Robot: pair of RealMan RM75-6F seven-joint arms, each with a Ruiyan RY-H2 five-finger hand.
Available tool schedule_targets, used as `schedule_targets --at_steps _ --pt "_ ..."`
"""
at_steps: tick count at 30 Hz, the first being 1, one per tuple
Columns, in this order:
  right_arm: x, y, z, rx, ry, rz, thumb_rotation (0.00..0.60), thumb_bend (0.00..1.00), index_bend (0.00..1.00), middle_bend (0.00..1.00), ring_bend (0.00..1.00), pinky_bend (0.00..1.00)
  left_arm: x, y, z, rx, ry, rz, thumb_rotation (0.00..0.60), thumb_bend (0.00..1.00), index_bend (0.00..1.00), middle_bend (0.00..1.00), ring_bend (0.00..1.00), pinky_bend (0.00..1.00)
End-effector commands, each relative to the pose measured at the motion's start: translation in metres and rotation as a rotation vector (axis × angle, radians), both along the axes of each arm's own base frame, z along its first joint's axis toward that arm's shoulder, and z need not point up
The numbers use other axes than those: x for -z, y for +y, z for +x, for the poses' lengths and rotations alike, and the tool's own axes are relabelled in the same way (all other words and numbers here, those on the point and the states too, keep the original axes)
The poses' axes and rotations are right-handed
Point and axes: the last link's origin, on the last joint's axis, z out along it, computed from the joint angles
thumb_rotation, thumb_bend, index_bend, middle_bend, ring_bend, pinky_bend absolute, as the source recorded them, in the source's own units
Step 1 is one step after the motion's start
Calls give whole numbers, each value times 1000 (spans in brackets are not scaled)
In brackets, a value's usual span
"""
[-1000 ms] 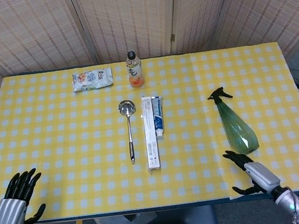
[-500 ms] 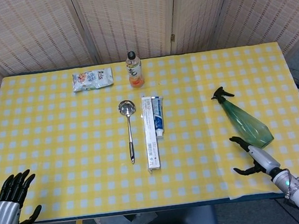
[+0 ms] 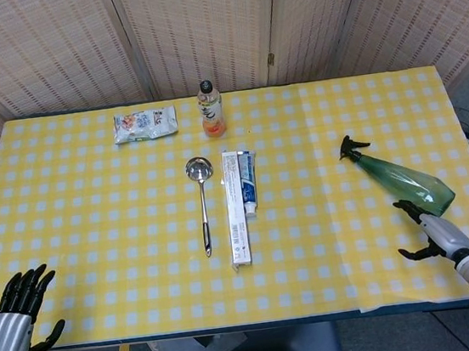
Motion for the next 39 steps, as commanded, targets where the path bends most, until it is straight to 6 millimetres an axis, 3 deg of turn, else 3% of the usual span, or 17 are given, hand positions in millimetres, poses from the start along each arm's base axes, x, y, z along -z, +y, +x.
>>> schedule_targets --at_steps 1,11,20,26,32,39 --pt "-15 -10 -6 40 61 -2 600 334 0 0 41 0 -1 0 0 -2 0 5 600 364 0 57 58 0" --pt "-39 -39 -15 77 127 -55 600 334 0 0 43 0 -4 -1 -2 -19 11 26 600 365 0 57 59 0" --pt "-65 -32 7 36 20 -129 600 334 0 0 45 0 -6 -3 0 -8 0 30 600 364 0 57 58 0" --pt "-78 -52 16 7 65 -224 600 334 0 0 45 0 -5 -3 1 0 -13 19 600 365 0 57 58 0" --pt "-69 -92 25 19 211 -239 600 334 0 0 44 0 -8 2 -3 -18 -38 11 600 382 0 57 59 0" --pt "-35 -133 40 46 271 -222 600 334 7 4 53 0 -14 6 -8 -23 -66 10 600 391 0 57 60 0"
